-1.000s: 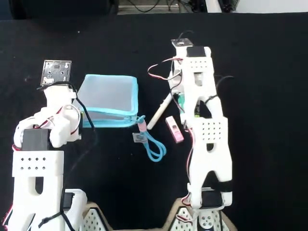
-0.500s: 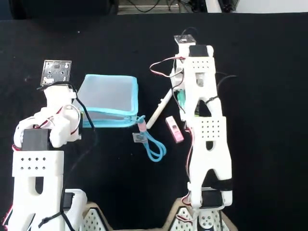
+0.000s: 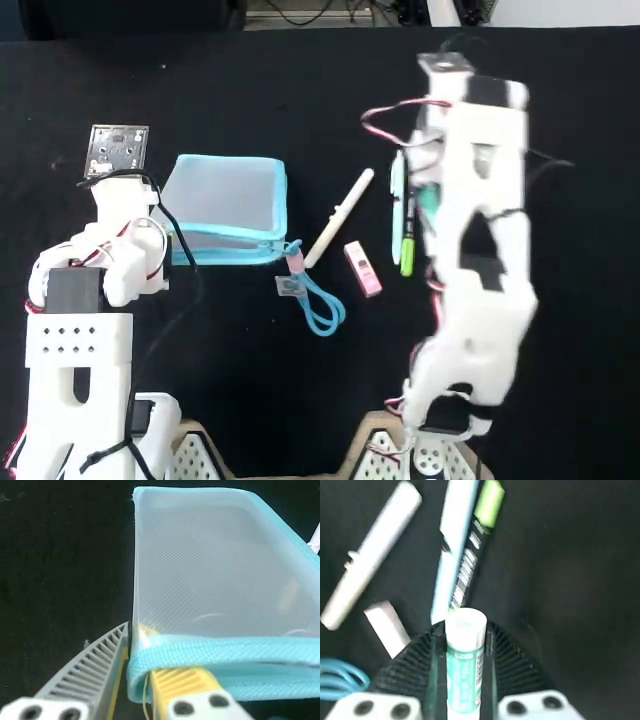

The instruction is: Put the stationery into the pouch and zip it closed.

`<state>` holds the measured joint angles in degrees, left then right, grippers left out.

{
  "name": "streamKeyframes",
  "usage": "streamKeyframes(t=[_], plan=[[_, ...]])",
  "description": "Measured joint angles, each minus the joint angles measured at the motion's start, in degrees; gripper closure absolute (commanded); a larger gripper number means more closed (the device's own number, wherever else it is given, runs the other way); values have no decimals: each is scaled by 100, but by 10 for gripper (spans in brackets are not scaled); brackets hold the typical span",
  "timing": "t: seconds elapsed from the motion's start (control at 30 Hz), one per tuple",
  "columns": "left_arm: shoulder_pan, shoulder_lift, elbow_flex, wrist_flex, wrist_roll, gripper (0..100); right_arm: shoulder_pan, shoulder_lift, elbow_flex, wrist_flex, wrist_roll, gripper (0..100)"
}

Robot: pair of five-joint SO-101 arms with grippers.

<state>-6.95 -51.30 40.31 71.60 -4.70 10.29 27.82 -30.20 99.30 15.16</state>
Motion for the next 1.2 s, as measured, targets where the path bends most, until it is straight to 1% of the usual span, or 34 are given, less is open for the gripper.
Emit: streamKeyframes(t=[0.1, 0.37, 0.5, 0.63, 0.8, 1.0, 1.2], plan=[[0, 0, 0, 0, 0, 970, 554, -519, 949, -273, 440, 988], [0, 0, 0, 0, 0, 970, 1837, -897, 3323, -1855, 1477, 988], [0, 0, 0, 0, 0, 970, 2409, -905, 4035, -2391, 1943, 988], [0, 0, 0, 0, 0, 970, 2884, -905, 4264, -2743, 2374, 981], [0, 0, 0, 0, 0, 970, 2936, -905, 4273, -2620, 2629, 868], [0, 0, 0, 0, 0, 970, 2787, -905, 4202, -1934, 2637, 865], [0, 0, 0, 0, 0, 970, 2760, -905, 3982, -1776, 2637, 865]])
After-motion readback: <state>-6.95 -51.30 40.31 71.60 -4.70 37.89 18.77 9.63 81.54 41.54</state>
